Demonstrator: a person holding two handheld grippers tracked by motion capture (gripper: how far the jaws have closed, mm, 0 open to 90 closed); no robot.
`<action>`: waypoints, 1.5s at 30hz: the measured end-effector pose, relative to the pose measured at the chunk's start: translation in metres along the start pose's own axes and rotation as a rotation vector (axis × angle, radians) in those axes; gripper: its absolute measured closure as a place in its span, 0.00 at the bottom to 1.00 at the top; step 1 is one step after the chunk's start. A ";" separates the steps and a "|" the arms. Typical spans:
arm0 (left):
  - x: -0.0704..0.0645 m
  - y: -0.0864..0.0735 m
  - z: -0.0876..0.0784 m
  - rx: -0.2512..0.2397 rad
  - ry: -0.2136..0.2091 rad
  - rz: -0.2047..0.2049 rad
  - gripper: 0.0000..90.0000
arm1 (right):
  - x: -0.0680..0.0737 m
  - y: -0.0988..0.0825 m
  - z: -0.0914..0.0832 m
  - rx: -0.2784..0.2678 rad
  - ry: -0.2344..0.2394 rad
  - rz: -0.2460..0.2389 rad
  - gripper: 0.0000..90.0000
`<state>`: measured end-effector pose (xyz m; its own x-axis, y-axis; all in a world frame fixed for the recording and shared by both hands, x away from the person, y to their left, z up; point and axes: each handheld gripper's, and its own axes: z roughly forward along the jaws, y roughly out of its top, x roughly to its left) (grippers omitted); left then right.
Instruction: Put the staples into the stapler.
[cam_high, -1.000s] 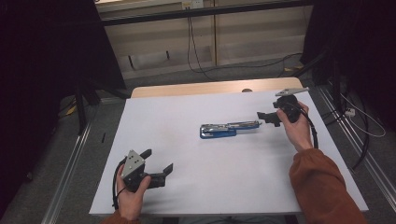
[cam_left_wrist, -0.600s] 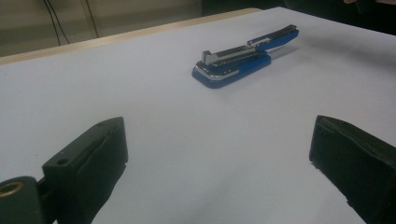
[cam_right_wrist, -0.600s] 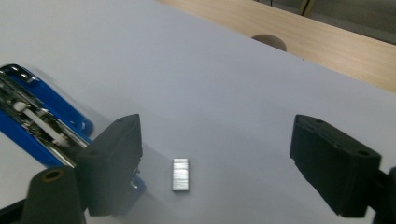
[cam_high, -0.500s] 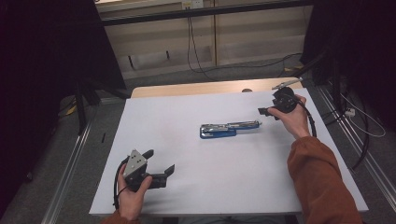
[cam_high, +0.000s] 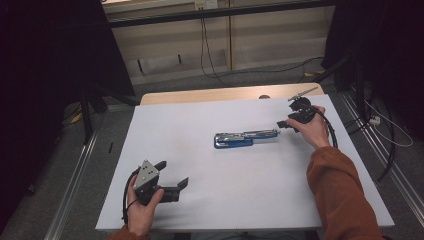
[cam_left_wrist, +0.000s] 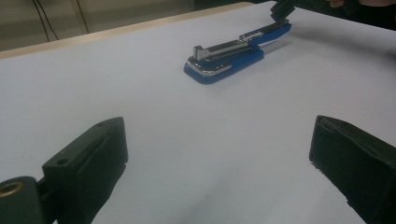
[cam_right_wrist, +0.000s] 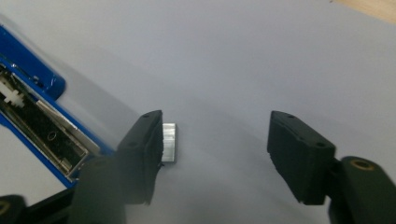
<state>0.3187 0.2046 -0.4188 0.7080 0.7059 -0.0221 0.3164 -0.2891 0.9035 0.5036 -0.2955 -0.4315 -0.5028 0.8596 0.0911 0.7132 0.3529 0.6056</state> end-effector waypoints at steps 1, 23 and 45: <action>0.000 0.000 0.000 -0.002 0.003 0.002 0.05 | 0.001 0.000 0.000 0.008 0.009 0.000 0.47; 0.000 -0.001 0.003 0.017 -0.018 -0.007 0.05 | 0.008 0.000 0.009 0.067 0.073 -0.066 0.71; 0.001 -0.001 0.002 0.010 -0.014 -0.010 0.05 | 0.012 0.002 0.016 0.097 0.080 -0.131 0.85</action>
<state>0.3202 0.2040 -0.4206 0.7134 0.6998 -0.0374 0.3303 -0.2886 0.8987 0.5070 -0.2783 -0.4417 -0.6292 0.7730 0.0810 0.6807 0.4978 0.5374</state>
